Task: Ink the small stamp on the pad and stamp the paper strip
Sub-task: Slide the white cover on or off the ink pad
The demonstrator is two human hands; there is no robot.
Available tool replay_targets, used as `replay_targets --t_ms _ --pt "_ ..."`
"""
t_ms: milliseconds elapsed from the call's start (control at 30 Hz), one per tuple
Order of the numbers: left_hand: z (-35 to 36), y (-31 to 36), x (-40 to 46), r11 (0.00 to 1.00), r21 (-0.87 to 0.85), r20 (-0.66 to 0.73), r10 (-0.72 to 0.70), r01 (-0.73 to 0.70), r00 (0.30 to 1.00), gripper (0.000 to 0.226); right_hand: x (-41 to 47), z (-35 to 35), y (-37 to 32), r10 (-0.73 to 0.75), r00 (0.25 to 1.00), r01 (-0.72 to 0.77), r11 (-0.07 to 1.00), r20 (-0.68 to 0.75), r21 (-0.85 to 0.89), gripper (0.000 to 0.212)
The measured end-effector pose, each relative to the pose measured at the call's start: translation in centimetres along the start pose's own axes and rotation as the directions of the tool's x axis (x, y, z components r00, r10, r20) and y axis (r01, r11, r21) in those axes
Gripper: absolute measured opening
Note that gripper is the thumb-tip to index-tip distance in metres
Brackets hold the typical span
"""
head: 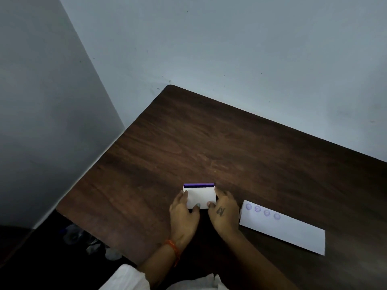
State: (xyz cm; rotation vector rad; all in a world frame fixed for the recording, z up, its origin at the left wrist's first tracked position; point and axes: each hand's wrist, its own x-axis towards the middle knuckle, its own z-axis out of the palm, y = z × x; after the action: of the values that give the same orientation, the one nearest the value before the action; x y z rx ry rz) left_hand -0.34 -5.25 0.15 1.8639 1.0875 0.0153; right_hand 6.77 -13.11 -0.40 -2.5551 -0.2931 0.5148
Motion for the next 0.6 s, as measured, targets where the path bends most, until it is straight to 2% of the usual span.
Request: replay_targets --t_ms 367,600 --pt "-1.2 -0.4 1.6 0.997 -0.033 -0.064 0.064 -0.066 0.996 0.043 0.6 -0.2 0.0 -0.031 1.000 0.031 0.999 -0.004 -0.037 0.053" --pt "-1.5 -0.4 2.8 0.999 -0.025 -0.083 0.031 -0.034 0.996 0.035 0.9 -0.4 -0.1 -0.030 1.000 0.030 0.999 -0.003 -0.034 0.051"
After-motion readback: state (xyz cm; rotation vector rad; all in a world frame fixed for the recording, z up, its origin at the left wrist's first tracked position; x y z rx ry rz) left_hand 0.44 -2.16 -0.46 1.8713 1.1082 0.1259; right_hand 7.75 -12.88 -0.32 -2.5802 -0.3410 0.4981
